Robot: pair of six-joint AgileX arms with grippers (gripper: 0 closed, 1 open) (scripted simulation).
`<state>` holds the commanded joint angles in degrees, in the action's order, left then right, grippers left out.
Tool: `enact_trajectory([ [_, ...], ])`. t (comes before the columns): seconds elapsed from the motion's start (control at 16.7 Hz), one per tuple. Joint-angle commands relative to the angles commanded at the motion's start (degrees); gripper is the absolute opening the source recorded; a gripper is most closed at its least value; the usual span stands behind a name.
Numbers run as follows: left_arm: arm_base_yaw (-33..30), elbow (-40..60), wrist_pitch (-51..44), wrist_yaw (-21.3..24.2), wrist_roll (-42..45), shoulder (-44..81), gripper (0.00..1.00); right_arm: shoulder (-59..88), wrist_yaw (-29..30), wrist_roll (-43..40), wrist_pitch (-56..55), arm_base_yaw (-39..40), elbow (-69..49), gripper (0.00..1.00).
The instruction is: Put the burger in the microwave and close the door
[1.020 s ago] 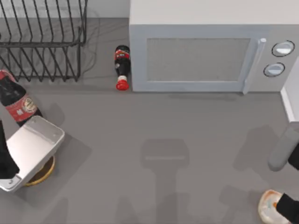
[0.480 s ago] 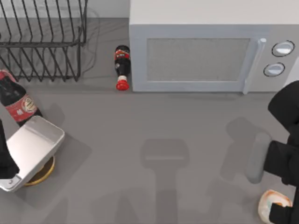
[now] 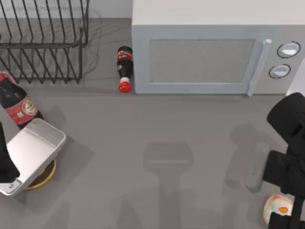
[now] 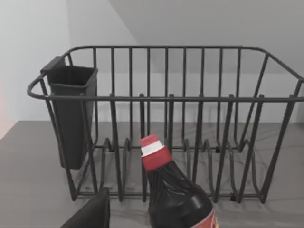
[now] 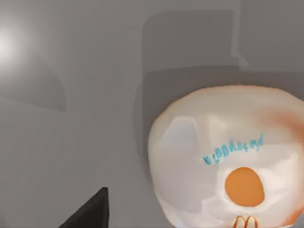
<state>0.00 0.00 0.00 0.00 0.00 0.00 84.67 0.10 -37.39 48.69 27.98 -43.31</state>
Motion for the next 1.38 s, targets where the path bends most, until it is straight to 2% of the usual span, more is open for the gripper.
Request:
enact_trajectory([
  [0.3, 0.0, 0.0, 0.0, 0.0, 0.0, 0.0, 1.00, 6.6, 0.0, 0.2, -13.3, 0.1, 6.2, 1.00],
  [0.66, 0.0, 0.0, 0.0, 0.0, 0.0, 0.0, 1.00, 7.9, 0.0, 0.3, -15.4, 0.2, 7.4, 1.00],
  [1.38, 0.0, 0.0, 0.0, 0.0, 0.0, 0.0, 1.00, 7.9, 0.0, 0.3, -15.4, 0.2, 7.4, 0.10],
])
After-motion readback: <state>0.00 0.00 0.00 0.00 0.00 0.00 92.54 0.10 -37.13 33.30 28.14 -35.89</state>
